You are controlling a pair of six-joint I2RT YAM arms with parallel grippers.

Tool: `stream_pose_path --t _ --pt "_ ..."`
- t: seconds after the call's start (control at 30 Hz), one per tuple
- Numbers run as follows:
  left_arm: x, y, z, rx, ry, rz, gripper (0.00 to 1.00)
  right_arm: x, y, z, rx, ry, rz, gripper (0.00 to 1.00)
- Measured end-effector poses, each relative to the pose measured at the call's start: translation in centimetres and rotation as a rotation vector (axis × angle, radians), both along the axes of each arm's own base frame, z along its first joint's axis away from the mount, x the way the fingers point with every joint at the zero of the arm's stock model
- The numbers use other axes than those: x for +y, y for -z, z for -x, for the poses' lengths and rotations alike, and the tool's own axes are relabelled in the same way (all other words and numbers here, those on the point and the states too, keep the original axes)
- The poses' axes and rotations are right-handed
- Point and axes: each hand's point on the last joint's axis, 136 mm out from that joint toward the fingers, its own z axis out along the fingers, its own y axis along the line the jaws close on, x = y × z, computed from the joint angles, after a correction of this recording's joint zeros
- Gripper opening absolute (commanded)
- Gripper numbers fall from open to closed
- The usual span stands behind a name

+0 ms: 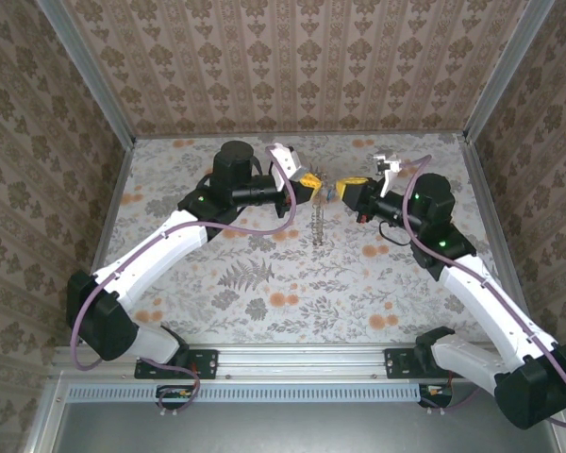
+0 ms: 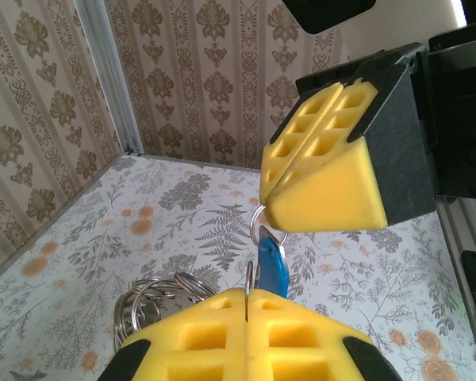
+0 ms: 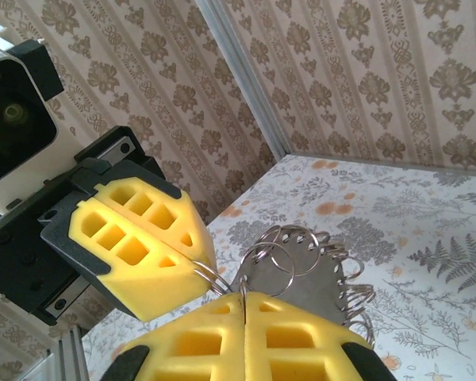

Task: Put the keys on the keyring

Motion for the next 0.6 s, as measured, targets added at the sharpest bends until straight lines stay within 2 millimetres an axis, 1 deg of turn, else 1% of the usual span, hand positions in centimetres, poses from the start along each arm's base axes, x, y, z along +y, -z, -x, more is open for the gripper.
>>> stream_pose_path --t 0.17,0.4,0.6 --pt "-0.1 0.2 -0.1 0.004 0.0 -0.004 0.0 0.9 -0.1 0.2 0.001 -0.023 0.002 0.0" --pt "-0.2 0.2 0.2 0.004 0.007 -0.003 0.0 1.5 -0.6 0.5 -0.016 -0.044 0.002 0.0" --pt "-0.3 0.0 0.2 0.001 0.011 0.0 0.0 1.9 -0.9 0.4 -0.022 -0.051 0.003 0.0"
